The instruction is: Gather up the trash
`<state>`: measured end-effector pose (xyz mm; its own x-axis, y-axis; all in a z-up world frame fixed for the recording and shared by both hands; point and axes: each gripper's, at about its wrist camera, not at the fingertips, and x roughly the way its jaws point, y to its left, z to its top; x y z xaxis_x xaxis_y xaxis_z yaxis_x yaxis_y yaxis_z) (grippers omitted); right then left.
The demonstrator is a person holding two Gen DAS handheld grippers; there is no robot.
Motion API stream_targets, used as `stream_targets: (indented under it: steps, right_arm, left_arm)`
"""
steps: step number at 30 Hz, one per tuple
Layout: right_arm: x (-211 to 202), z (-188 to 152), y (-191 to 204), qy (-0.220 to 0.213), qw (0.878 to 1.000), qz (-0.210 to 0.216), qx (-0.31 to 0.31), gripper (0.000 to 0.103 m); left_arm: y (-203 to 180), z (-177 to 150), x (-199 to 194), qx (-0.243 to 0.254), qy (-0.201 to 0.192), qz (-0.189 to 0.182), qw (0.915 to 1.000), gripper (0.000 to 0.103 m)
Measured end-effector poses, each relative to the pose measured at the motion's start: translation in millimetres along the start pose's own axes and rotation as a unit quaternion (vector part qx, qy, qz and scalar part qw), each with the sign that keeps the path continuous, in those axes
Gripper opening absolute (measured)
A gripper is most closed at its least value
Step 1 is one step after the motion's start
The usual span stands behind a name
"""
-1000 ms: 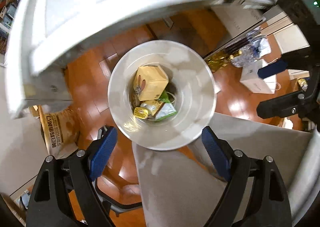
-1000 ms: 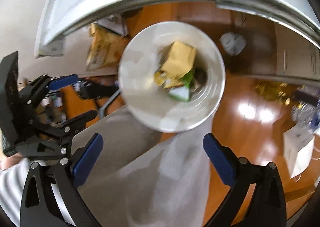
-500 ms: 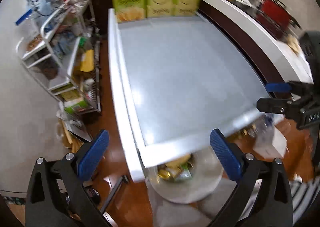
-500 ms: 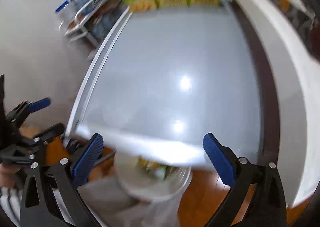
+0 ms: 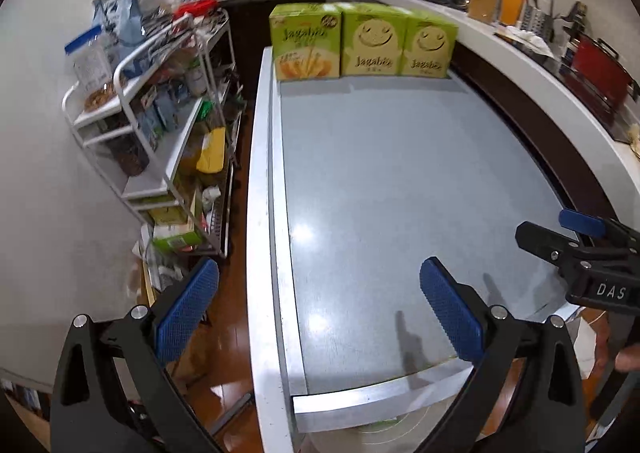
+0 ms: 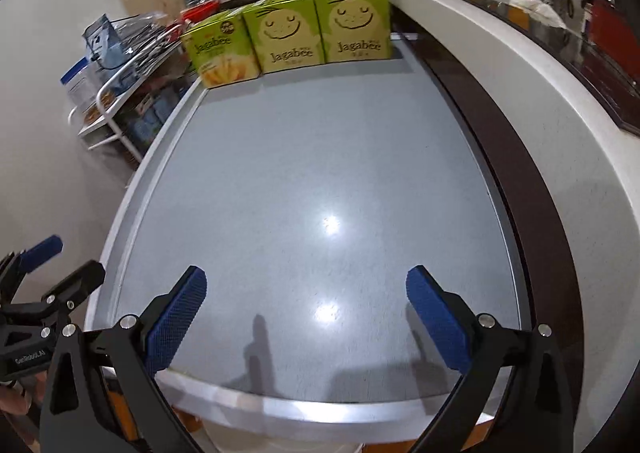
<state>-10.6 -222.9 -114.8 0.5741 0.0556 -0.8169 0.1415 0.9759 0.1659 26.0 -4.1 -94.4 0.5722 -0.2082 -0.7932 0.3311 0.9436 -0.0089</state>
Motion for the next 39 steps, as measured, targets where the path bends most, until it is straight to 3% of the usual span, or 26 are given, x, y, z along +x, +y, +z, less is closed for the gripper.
stream_targets:
  steps: [5,14,19,23,39]
  right_arm:
    - [9,-5,2,0.008,1.000,-0.008,-0.005,0.098]
    - [5,-2,6,-0.002,1.000,-0.009,-0.013,0.098]
    - [-2,0,9,-0.012,1.000,-0.014,-0.019,0.098]
    - [-7,1,13,-0.021,0.999,-0.018,-0.029,0.098]
    - [-13,7,12,-0.032,0.999,-0.024,-0.030,0.098]
  left_arm:
    - [7,-4,7,-0.023,0.009,-0.006,0.9997,0.101]
    - [15,1,5,-0.048,0.002,0.017,0.9987,0.101]
    - [16,3,4,-0.045,-0.001,0.012,0.9989,0.101]
    - [13,5,4,-0.041,0.001,0.035,0.9986,0.101]
    - [19,13,5,-0.060,0.000,0.008,0.9981,0.101]
